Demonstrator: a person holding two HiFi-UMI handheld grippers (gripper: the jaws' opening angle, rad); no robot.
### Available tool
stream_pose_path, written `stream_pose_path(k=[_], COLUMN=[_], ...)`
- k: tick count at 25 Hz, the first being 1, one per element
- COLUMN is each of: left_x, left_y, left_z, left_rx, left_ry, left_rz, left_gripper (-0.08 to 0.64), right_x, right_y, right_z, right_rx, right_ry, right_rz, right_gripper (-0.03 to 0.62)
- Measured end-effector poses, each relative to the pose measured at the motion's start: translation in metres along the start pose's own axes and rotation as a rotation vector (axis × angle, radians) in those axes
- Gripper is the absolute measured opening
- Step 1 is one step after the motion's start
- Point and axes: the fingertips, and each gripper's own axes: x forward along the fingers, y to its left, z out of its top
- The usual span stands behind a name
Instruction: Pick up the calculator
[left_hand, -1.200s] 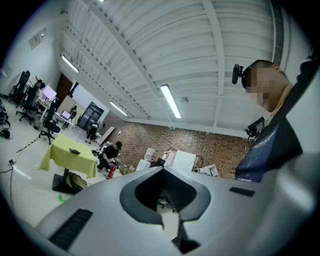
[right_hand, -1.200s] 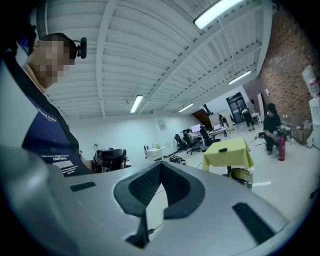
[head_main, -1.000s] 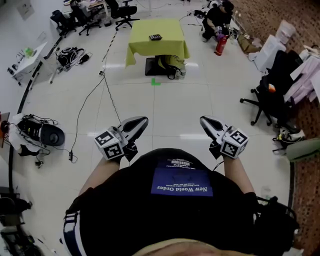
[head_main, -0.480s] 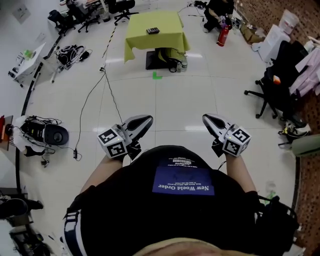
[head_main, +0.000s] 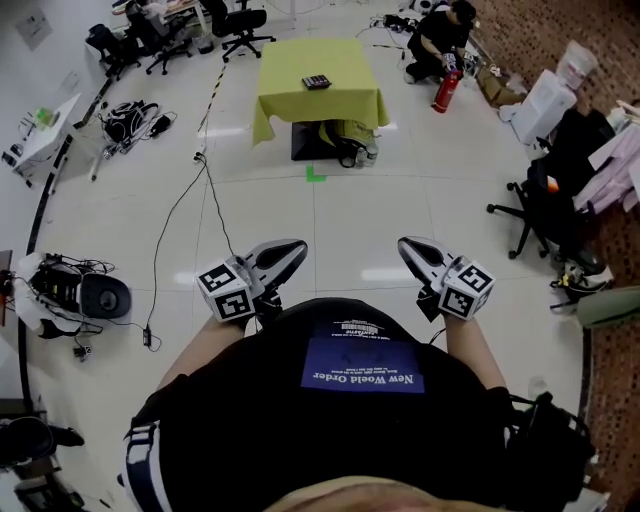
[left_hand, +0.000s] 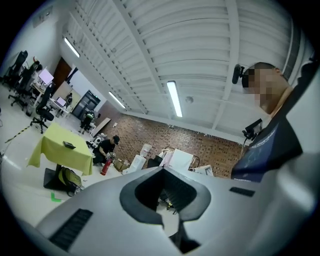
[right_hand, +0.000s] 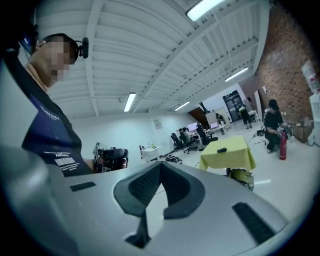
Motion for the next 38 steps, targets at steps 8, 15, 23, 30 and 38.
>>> stream_pose_path(k=[8,15,23,30,38], left_x=[-0.057,-0.064,0.008,0.091,0.164], left_y=[0.110,0.175,0.227,0.265,0.300], left_z=[0.064,0.083,0.105,0.133,0.145], left_rx=[0.029,-0.013,0.004,0.015,0.001], left_ry=[-0.018,-0.048,-0.077,-0.136,-0.127], left_rz=[0.012,0.042,0.120,0.233,0.255], left_gripper=[0.002,0.002,0.002,0.002,0.002], right_x=[0.135,0.196,0.226,0.242,0.258], right_y=[-0.006,-0.036,-0.129,-0.227,-0.305], right_z=[0.032,0.044,0.069,0.114,0.139], right_rx=[-0.016,-0.019,-0.024,-0.075,-0.065], right_ry=[-0.007,0.033,0.038,0.068,0.068], right_rz=[0.012,0.030,0.130,0.250,0.284], right_gripper=[-0.015,-0.015,-0.015,-0.015,-0.015])
